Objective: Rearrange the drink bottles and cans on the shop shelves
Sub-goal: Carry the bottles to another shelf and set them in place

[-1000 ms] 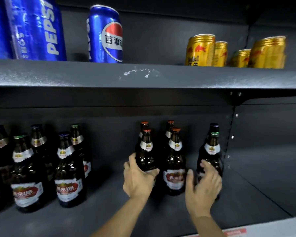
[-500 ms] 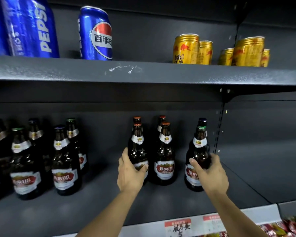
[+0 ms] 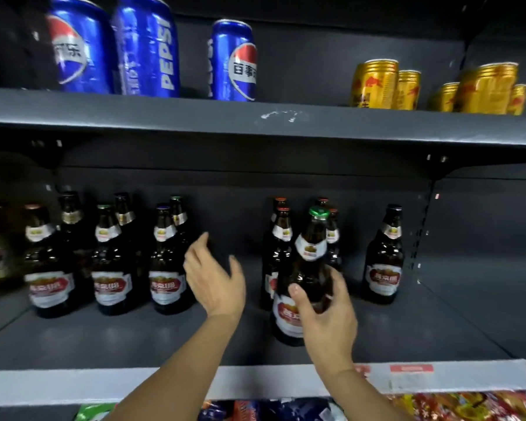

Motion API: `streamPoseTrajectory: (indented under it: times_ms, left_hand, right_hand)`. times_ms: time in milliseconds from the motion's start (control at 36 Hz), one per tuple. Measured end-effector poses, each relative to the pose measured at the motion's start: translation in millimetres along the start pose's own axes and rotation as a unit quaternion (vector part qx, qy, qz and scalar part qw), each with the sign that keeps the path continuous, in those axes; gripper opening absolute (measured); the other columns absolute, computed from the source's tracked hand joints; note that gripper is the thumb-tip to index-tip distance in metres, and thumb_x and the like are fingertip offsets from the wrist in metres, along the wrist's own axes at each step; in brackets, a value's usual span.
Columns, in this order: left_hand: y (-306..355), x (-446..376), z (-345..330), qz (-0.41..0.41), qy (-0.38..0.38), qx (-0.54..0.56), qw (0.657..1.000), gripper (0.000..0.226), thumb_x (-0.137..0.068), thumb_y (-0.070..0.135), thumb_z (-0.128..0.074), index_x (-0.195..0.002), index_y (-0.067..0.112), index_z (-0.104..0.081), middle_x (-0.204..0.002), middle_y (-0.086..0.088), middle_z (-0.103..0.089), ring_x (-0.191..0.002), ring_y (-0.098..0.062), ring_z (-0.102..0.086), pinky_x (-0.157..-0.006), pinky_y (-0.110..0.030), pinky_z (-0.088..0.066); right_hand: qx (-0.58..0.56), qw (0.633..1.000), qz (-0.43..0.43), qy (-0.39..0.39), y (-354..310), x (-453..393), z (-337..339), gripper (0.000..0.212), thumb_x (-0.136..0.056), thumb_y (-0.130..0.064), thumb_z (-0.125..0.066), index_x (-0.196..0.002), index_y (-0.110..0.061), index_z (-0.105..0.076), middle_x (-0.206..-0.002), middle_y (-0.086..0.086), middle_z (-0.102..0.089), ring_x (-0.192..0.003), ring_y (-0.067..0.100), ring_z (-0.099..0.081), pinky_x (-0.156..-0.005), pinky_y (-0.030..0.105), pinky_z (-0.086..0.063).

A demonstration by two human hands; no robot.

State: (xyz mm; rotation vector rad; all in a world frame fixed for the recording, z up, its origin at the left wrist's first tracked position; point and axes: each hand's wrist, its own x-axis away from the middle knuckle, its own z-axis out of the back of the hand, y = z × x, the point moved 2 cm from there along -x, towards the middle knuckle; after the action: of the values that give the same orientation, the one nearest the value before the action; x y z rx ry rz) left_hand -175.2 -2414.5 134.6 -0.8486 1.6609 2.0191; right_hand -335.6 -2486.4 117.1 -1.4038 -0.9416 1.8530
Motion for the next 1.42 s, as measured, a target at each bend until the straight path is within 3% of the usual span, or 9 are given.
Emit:
streamPoseTrajectory:
  times_ms: [167, 278, 528, 889, 1056, 1111, 1194, 1250, 1417]
  left_hand:
    - [-47.2, -43.8, 39.6, -0.044, 0.023, -0.027, 0.998, 0.067, -0.077, 0.011, -0.070, -0.137, 0.007, -0.040, -0.136, -0.016, -0.043, -0.125, -0.034, -0.039, -0.103, -0.049, -0.035]
    - [-80.0, -59.7, 41.6, -0.037, -0.037, -0.041, 0.998, 0.084, -0.077, 0.024, -0.075, -0.146, 0.008, -0.028, -0.147, -0.015, -0.033, -0.135, -0.032, -0.030, -0.109, -0.048, -0.032]
    - [-124.3, -59.1, 35.7, 0.094, -0.151, 0.023, 0.984, 0.103, -0.075, 0.029, -0.078, -0.152, 0.023, -0.011, -0.154, -0.002, -0.027, -0.138, -0.023, -0.034, -0.100, -0.048, -0.044]
    - [-134.1, -49.3, 33.0, 0.122, -0.153, 0.046, 0.980, 0.094, -0.075, 0.026, -0.078, -0.149, 0.024, -0.021, -0.145, 0.003, -0.038, -0.133, -0.020, -0.037, -0.093, -0.045, -0.043]
    - [-132.9, -47.6, 33.3, 0.116, -0.153, 0.030, 0.981, 0.094, -0.077, 0.029, -0.076, -0.150, 0.026, -0.017, -0.148, 0.003, -0.036, -0.136, -0.020, -0.034, -0.095, -0.047, -0.043]
    - [-132.8, -47.4, 33.9, 0.114, -0.151, 0.029, 0.982, 0.094, -0.077, 0.029, -0.076, -0.150, 0.026, -0.017, -0.148, 0.003, -0.036, -0.136, -0.020, -0.034, -0.095, -0.046, -0.042]
    - [-132.2, -48.3, 35.2, 0.106, -0.138, 0.023, 0.984, 0.094, -0.076, 0.029, -0.077, -0.150, 0.025, -0.020, -0.145, 0.002, -0.040, -0.133, -0.021, -0.036, -0.092, -0.045, -0.043]
    - [-132.0, -49.0, 36.5, 0.109, -0.130, 0.012, 0.985, 0.094, -0.075, 0.031, -0.078, -0.149, 0.026, -0.021, -0.144, 0.001, -0.040, -0.132, -0.021, -0.036, -0.090, -0.046, -0.044]
    - [-136.6, -49.6, 41.4, 0.106, -0.112, 0.004, 0.988, 0.096, -0.075, 0.037, -0.076, -0.150, 0.029, -0.017, -0.142, 0.003, -0.037, -0.132, -0.019, -0.035, -0.090, -0.046, -0.044]
  right_hand:
    - [-0.047, 0.995, -0.030, -0.079, -38.8, 11.1, -81.1, 0.052, -0.079, -0.043, -0.071, -0.125, -0.034, -0.049, -0.096, -0.023, -0.060, -0.074, -0.012, -0.055, -0.077, 0.019, -0.040]
    - [-0.016, 0.995, -0.035, -0.095, -48.9, -1.2, -132.1, 0.059, -0.081, -0.044, -0.071, -0.132, -0.026, -0.047, -0.096, -0.017, -0.058, -0.070, -0.008, -0.052, -0.074, 0.021, -0.037]
    - [-0.019, 0.985, -0.131, -0.106, -18.1, -59.3, -200.1, 0.048, -0.079, -0.036, -0.074, -0.119, -0.020, -0.052, -0.103, -0.002, -0.067, -0.101, 0.021, -0.063, -0.093, 0.039, -0.049]
    - [-0.132, 0.959, -0.199, -0.154, 20.5, -89.3, -217.5, 0.057, -0.087, -0.021, -0.069, -0.135, -0.015, -0.038, -0.122, 0.009, -0.061, -0.110, 0.024, -0.061, -0.099, 0.045, -0.048]
    - [-0.050, 0.978, -0.134, -0.152, 5.5, -84.1, -219.9, 0.063, -0.092, -0.020, -0.062, -0.147, -0.016, -0.031, -0.141, 0.007, -0.048, -0.128, 0.024, -0.047, -0.109, 0.039, -0.037]
    - [0.095, 0.991, -0.044, -0.077, -5.2, -72.2, -216.6, 0.065, -0.089, -0.024, -0.065, -0.145, -0.010, -0.034, -0.147, 0.009, -0.040, -0.134, 0.027, -0.039, -0.108, 0.036, -0.036]
    - [0.187, 0.968, 0.157, 0.047, -34.9, -47.3, -216.9, 0.044, -0.082, -0.022, -0.070, -0.122, -0.010, -0.056, -0.118, 0.009, -0.058, -0.111, 0.028, -0.053, -0.087, 0.038, -0.051]
    - [0.184, 0.960, 0.211, -0.022, -50.5, -39.6, -228.2, 0.036, -0.087, -0.024, -0.064, -0.121, -0.015, -0.057, -0.112, 0.005, -0.059, -0.106, 0.023, -0.054, -0.082, 0.036, -0.051]
    - [0.163, 0.962, 0.105, -0.193, -71.5, -62.1, -268.2, 0.043, -0.094, -0.034, -0.055, -0.132, -0.016, -0.049, -0.124, 0.007, -0.057, -0.112, 0.028, -0.057, -0.081, 0.031, -0.045]
